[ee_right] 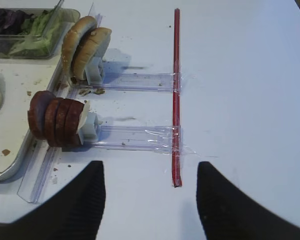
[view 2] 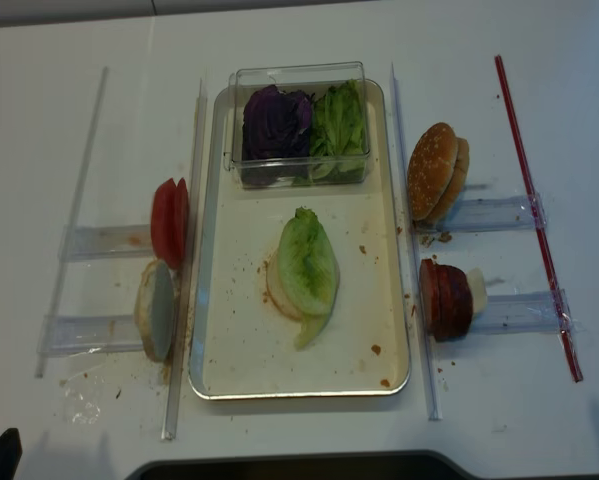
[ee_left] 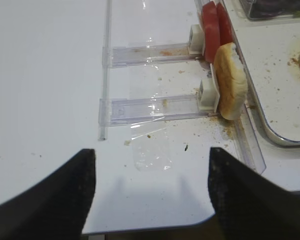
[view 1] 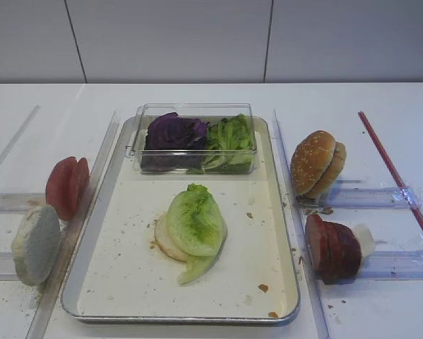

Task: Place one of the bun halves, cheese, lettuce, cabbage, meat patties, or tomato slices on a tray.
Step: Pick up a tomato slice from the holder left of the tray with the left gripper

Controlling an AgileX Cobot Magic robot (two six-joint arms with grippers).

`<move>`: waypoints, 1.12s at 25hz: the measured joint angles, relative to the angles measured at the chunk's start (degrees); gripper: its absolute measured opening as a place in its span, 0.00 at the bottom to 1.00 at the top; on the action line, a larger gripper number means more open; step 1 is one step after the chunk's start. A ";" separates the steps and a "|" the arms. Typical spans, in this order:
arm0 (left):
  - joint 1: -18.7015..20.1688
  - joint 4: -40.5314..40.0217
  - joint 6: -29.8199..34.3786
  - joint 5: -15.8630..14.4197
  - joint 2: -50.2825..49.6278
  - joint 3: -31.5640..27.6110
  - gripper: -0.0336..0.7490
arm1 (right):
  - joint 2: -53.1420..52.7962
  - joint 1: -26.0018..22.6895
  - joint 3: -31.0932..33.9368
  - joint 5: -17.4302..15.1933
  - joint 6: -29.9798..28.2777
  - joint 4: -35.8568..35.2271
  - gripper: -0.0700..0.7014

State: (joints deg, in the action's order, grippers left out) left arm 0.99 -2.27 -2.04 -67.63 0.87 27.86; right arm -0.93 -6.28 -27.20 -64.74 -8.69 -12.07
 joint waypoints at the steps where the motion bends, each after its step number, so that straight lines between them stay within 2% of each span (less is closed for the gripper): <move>1: 0.00 0.00 0.00 0.00 0.00 0.00 0.60 | 0.00 0.00 0.00 0.00 0.00 0.00 0.63; 28: 0.00 0.00 0.00 0.00 0.00 0.00 0.60 | 0.00 0.00 0.00 0.00 0.11 0.00 0.63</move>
State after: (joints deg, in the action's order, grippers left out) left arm 0.99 -2.27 -2.04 -67.63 0.87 27.86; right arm -0.93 -6.28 -27.20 -64.74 -8.58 -12.07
